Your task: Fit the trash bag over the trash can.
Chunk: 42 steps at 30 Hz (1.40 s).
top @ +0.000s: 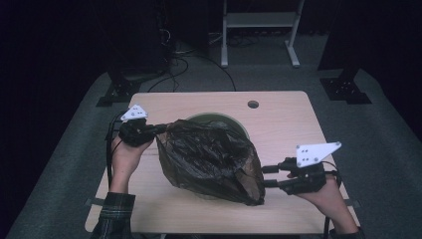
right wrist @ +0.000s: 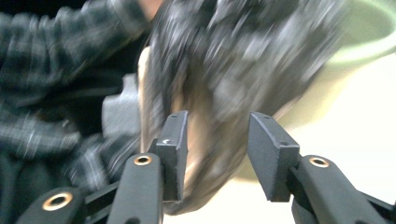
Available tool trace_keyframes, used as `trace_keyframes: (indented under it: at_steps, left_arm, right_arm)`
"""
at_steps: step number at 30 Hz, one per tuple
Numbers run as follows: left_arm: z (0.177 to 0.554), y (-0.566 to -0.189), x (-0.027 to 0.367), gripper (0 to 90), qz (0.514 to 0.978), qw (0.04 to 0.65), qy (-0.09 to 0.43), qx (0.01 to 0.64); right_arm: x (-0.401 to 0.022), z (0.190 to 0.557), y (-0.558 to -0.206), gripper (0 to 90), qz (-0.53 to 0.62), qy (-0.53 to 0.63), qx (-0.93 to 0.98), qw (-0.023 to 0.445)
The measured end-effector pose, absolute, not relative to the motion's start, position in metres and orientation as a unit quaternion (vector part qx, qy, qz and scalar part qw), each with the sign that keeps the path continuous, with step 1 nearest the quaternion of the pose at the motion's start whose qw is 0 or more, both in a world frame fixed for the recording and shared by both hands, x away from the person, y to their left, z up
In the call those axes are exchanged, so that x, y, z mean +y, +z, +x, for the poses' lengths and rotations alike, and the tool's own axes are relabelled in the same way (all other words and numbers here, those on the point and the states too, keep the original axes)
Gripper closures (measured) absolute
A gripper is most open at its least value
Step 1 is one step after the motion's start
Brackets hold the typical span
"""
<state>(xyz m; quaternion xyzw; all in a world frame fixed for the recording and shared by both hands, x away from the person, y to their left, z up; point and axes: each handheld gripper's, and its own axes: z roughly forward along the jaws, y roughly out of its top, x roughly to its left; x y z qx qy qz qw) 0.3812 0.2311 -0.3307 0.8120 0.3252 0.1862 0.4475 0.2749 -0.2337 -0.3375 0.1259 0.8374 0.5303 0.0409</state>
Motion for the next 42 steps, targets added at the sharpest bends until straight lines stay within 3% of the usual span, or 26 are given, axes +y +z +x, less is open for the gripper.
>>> trace_keyframes:
  at_steps: [8, 16, 17, 18, 19, 20, 21, 32, 42]
  left_arm:
    - [0.380, -0.326, 0.229, 89.8, 0.813, 0.450, 0.188, 0.318]
    - [0.380, -0.323, 0.229, 89.8, 0.811, 0.456, 0.188, 0.315]
    - [0.380, -0.323, 0.229, 89.8, 0.810, 0.456, 0.189, 0.315]
    - [0.380, -0.323, 0.229, 89.8, 0.810, 0.457, 0.189, 0.314]
    - [0.380, -0.322, 0.229, 89.7, 0.809, 0.458, 0.189, 0.315]
    - [0.380, -0.322, 0.229, 89.8, 0.810, 0.458, 0.189, 0.313]
    - [0.380, -0.322, 0.229, 89.7, 0.810, 0.459, 0.190, 0.311]
    - [0.400, -0.326, 0.216, 89.8, 0.811, 0.460, 0.199, 0.302]
    - [0.410, -0.341, 0.207, 89.8, 0.823, 0.442, 0.190, 0.302]
  right_arm:
    - [-0.206, 0.311, -0.274, 47.7, 0.154, 0.551, 0.814, 0.102]
    - [-0.170, 0.361, -0.274, 47.5, 0.159, 0.552, 0.816, 0.063]
    - [-0.160, 0.370, -0.281, 59.1, 0.166, 0.534, 0.828, 0.046]
    - [-0.160, 0.370, -0.281, 59.1, 0.166, 0.534, 0.828, 0.046]
    - [-0.156, 0.373, -0.285, 66.8, 0.162, 0.524, 0.835, 0.042]
    - [-0.152, 0.375, -0.290, 85.1, 0.161, 0.521, 0.836, 0.059]
    - [-0.151, 0.376, -0.292, 89.5, 0.163, 0.521, 0.836, 0.064]
    - [-0.168, 0.413, -0.300, 90.0, 0.245, 0.510, 0.808, 0.164]
    - [-0.172, 0.432, -0.332, 90.0, 0.281, 0.482, 0.813, 0.164]
